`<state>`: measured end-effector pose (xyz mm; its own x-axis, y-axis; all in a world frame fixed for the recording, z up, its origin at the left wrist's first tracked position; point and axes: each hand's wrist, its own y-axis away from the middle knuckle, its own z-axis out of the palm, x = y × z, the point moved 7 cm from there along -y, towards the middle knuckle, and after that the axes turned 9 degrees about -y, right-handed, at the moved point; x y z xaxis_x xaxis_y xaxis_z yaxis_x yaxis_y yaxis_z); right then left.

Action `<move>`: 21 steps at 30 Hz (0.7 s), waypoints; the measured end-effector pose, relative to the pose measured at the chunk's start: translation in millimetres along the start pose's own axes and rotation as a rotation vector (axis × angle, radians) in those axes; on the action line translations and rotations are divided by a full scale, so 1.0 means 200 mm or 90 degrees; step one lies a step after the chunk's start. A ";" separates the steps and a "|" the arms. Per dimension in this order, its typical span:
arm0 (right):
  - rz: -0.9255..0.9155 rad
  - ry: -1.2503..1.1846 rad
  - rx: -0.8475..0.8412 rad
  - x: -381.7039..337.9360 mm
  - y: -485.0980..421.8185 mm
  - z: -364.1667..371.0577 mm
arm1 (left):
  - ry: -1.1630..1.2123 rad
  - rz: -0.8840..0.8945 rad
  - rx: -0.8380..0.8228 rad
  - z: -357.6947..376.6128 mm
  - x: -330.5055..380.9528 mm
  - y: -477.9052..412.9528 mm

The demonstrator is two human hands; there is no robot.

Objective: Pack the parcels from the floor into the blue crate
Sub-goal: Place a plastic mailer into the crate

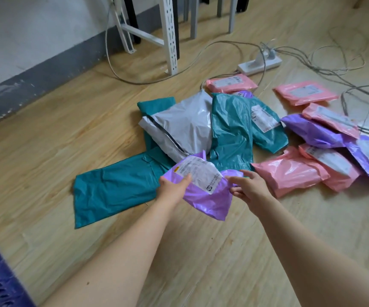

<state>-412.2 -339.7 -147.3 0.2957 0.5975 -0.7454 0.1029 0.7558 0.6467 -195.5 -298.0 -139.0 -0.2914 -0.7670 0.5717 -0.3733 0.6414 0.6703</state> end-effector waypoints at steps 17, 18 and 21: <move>-0.099 0.491 -0.212 -0.13 0.54 0.75 | 0.361 0.070 0.197 -0.92 -0.19 0.17; -0.101 0.462 -0.242 -0.14 0.59 0.83 | 0.311 0.105 0.194 -0.98 -0.18 0.21; -0.097 0.414 -0.332 -0.13 0.73 1.08 | 0.189 0.162 0.172 -1.13 -0.21 0.31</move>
<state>-200.0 -302.0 1.8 -0.3081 0.3932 -0.8663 -0.4014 0.7718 0.4931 -5.9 -221.6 -15.1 -0.1541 -0.5228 0.8384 -0.5502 0.7502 0.3667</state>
